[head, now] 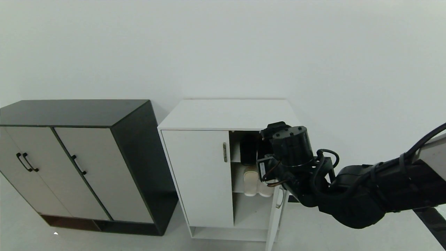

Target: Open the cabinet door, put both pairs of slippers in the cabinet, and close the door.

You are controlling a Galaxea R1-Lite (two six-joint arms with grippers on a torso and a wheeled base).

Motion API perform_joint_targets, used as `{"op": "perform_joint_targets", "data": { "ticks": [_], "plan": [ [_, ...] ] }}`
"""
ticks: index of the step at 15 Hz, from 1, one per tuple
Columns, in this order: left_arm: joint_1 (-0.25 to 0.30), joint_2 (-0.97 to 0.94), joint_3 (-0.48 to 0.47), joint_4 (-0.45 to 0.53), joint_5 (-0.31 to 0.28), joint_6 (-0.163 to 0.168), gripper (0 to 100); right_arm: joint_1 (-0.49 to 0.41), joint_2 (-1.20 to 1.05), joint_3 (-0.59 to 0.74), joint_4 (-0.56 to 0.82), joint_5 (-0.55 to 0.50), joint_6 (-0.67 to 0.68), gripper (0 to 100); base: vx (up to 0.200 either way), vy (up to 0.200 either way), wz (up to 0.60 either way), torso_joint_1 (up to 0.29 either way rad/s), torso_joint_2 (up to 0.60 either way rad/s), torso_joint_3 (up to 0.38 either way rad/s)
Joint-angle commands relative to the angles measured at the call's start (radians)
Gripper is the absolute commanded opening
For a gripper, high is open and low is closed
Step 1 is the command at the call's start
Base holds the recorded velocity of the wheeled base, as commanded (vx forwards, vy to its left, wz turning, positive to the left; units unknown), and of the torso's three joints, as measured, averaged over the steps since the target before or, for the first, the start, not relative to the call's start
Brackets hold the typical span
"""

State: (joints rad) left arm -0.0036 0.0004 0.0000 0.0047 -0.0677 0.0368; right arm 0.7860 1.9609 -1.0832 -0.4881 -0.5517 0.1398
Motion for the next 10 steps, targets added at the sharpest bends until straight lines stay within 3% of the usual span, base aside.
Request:
{"op": "perform_joint_targets", "data": {
  "ticks": [1,5,10],
  "plan": [
    [0.001,0.0,0.0,0.0,0.0,0.0,0,-0.04,-0.054,0.04,0.009,-0.04,-0.026,0,0.0,0.0,0.0,0.0,0.0,0.0],
    [0.001,0.001,0.0,0.0,0.0,0.0,0,-0.074,-0.114,0.137,0.109,-0.048,-0.029,0,0.0,0.0,0.0,0.0,0.0,0.0],
    [0.001,0.0,0.0,0.0,0.0,0.0,0,-0.093,-0.05,0.174,0.108,-0.033,0.018,0,0.0,0.0,0.0,0.0,0.0,0.0]
  ]
}}
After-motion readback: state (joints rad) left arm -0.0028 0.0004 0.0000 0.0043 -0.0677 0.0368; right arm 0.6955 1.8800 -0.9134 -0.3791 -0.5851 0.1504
